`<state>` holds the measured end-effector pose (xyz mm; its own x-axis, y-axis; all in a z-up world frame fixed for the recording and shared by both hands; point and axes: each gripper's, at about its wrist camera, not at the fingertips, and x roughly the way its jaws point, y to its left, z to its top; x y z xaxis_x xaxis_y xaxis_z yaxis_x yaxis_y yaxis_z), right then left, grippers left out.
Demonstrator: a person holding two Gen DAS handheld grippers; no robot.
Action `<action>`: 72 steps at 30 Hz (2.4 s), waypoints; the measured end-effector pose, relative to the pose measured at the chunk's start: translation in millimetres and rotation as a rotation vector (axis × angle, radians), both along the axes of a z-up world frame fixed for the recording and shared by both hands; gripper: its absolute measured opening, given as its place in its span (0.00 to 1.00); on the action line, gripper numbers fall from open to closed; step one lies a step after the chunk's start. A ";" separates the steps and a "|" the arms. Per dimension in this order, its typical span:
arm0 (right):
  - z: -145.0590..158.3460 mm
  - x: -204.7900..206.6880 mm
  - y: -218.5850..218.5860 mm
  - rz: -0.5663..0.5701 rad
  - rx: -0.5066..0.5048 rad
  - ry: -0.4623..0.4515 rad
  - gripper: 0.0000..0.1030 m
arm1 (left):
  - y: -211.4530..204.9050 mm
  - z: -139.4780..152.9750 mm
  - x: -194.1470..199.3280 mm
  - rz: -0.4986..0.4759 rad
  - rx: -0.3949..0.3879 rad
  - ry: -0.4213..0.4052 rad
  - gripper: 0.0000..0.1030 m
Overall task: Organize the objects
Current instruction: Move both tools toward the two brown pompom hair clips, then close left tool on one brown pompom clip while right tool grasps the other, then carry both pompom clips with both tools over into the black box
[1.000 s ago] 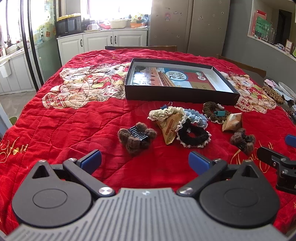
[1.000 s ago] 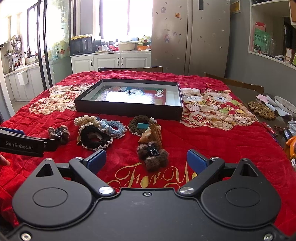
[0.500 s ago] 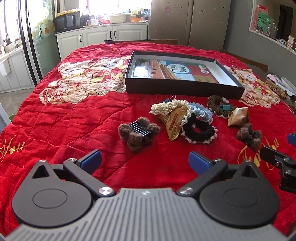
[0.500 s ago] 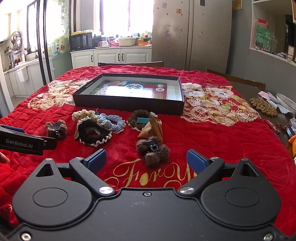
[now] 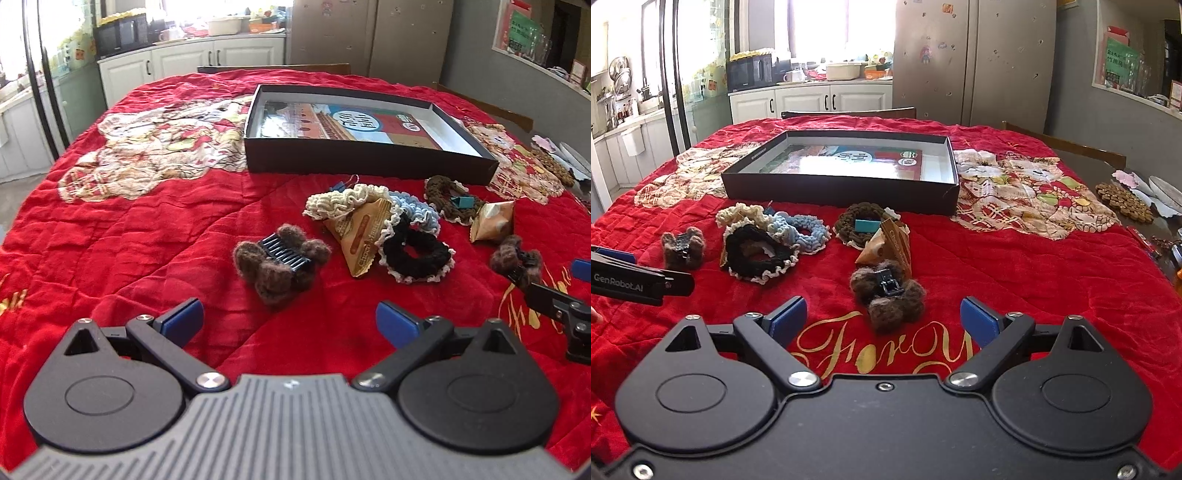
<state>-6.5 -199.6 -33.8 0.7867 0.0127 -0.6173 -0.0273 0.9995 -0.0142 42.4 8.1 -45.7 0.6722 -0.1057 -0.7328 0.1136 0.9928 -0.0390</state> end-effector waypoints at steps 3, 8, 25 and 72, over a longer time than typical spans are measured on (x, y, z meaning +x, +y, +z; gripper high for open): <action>-5.4 4.9 -1.2 0.008 -0.009 0.008 0.86 | 1.6 -4.3 5.1 -0.022 -0.011 0.005 0.94; -11.9 16.1 -4.5 0.006 -0.030 0.014 0.82 | 2.5 -9.3 13.3 -0.053 -0.013 0.006 0.90; -27.5 41.4 -8.8 0.065 -0.019 0.067 0.52 | 15.2 -11.7 33.1 -0.050 0.012 -0.031 0.59; 71.6 154.3 -7.0 0.129 -0.076 -0.117 0.37 | -19.3 57.6 143.9 -0.114 0.026 -0.178 0.45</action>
